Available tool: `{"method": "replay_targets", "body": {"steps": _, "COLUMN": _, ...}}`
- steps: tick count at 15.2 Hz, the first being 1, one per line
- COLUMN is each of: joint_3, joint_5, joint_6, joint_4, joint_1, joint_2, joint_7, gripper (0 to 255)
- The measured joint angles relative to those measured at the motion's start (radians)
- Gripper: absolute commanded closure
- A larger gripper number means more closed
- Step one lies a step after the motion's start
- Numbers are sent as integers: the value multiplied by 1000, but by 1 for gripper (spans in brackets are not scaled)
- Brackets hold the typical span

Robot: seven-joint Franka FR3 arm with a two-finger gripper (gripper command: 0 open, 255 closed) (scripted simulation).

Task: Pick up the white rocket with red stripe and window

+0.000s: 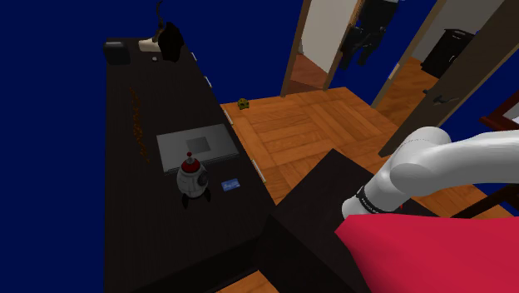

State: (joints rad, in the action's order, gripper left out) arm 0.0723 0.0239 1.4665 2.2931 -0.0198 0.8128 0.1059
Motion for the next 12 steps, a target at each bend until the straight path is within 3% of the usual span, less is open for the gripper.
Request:
{"method": "replay_targets", "body": {"steps": 3, "joint_3": -28, "joint_5": -19, "joint_6": 26, "joint_4": 38, "joint_1": -2, "joint_2": 12, "joint_7": 45, "gripper": 0}}
{"method": "replay_targets", "body": {"steps": 12, "joint_3": -234, "joint_5": -156, "joint_6": 203, "joint_4": 129, "joint_1": -3, "joint_2": -64, "joint_7": 372, "gripper": 0}}
